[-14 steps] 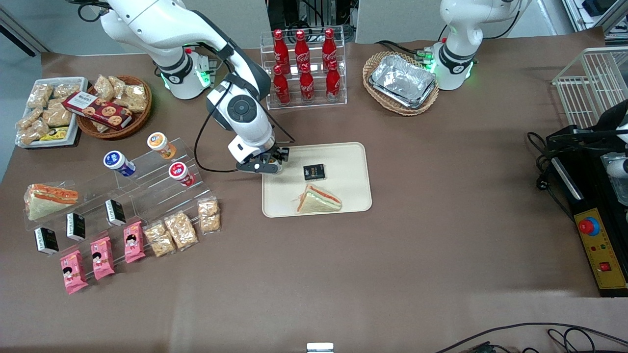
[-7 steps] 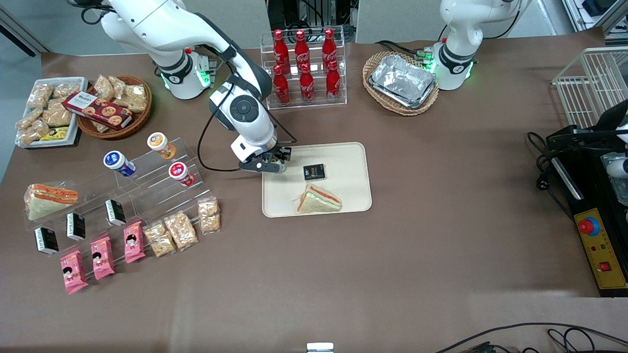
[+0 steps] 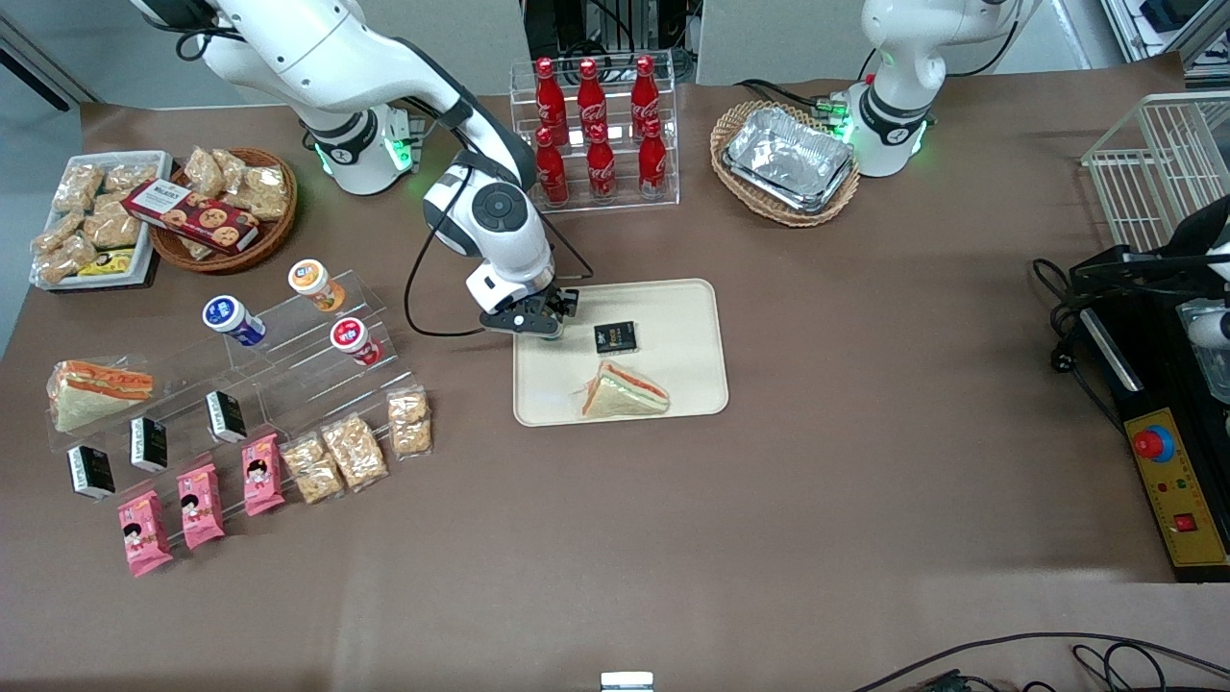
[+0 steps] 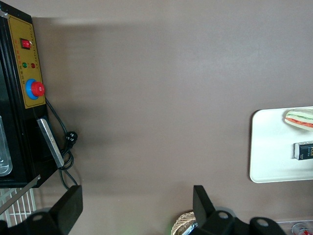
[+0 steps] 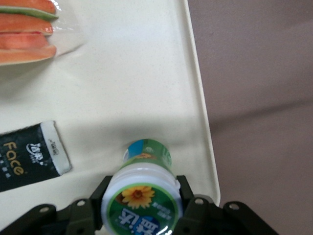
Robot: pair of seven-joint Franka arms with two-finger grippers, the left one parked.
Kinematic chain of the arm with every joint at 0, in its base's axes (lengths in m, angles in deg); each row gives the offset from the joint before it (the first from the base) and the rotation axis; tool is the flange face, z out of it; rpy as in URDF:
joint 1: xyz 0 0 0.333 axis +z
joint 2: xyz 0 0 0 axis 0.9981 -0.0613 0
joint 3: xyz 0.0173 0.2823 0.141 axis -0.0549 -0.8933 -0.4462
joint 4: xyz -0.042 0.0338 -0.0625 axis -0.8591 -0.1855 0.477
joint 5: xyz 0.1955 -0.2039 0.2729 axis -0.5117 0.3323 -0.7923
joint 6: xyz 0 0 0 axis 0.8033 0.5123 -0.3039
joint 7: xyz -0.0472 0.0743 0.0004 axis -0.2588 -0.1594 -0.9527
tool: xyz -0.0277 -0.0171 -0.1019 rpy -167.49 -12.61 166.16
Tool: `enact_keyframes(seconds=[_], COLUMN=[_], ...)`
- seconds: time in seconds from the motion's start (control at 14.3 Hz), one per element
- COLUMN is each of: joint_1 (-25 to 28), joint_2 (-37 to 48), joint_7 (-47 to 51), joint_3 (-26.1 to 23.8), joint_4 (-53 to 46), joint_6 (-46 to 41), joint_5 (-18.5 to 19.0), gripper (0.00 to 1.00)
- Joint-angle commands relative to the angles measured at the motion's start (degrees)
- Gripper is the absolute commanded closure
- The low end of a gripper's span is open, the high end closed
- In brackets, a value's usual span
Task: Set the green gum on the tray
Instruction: 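Lower the held bottle onto the cream tray beside the black packet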
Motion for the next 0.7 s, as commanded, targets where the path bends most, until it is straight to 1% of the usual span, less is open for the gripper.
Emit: enact_keyframes(seconds=[0.0, 0.07, 0.14, 0.21, 0.35, 0.63], joint_1=[-0.1, -0.1, -0.1, -0.1, -0.1, -0.3], joint_2=[-0.6, -0.7, -0.8, -0.8, -0.8, -0.6], joint_7=[3.0, 4.1, 4.4, 4.4, 4.4, 4.3], joint_3=[0.1, 0.1, 0.1, 0.1, 0.1, 0.1], joint_4=[0.1, 0.1, 0.1, 0.1, 0.1, 0.1], joint_6=[1.9, 1.9, 1.9, 1.9, 1.9, 1.9], joint_5=[2.0, 2.0, 2.0, 2.0, 2.0, 2.1], gripper=[0.58, 0.33, 0.17, 0.14, 0.02, 0.01])
